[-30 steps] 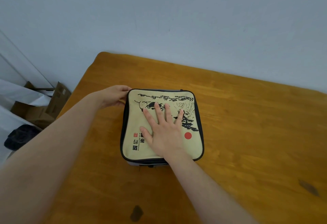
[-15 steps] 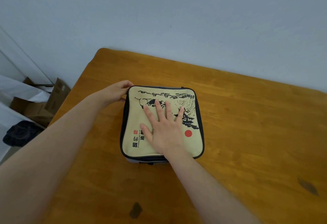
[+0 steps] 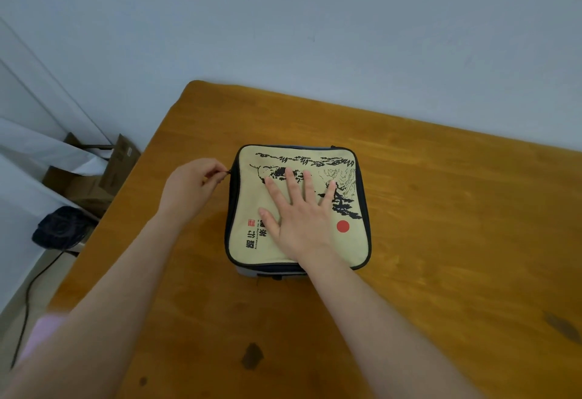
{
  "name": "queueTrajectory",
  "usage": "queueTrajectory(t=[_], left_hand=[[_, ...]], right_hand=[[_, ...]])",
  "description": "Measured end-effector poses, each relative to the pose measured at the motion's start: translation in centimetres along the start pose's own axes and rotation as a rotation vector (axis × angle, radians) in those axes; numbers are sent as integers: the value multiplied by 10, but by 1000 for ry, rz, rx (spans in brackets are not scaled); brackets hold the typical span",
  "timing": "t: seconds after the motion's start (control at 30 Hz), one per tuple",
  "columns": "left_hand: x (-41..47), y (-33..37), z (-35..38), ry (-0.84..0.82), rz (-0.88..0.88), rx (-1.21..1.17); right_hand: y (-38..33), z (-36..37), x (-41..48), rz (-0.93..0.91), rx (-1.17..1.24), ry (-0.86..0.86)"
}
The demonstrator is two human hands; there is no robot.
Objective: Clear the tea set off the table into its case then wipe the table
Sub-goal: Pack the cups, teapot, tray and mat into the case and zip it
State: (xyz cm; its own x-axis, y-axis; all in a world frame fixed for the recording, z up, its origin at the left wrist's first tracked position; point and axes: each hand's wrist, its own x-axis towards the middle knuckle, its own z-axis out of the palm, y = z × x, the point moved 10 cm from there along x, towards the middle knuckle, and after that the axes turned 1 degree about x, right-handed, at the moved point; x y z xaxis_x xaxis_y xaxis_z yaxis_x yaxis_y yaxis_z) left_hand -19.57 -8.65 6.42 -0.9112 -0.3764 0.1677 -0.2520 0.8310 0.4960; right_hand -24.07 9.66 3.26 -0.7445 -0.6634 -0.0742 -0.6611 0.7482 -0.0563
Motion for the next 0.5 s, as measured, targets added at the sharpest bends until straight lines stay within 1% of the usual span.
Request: queueTrajectory(t=[0.2, 0.4, 0.5], left_hand=[[-58, 11, -5, 51, 16, 98], [-136, 28, -4, 95, -56, 108], [-158, 39, -5, 119, -110, 107]], right_hand=[[0, 0, 0, -3, 0, 0], [-1, -2, -2, -11, 4, 25], [-1, -2, -2, -14, 10, 20]])
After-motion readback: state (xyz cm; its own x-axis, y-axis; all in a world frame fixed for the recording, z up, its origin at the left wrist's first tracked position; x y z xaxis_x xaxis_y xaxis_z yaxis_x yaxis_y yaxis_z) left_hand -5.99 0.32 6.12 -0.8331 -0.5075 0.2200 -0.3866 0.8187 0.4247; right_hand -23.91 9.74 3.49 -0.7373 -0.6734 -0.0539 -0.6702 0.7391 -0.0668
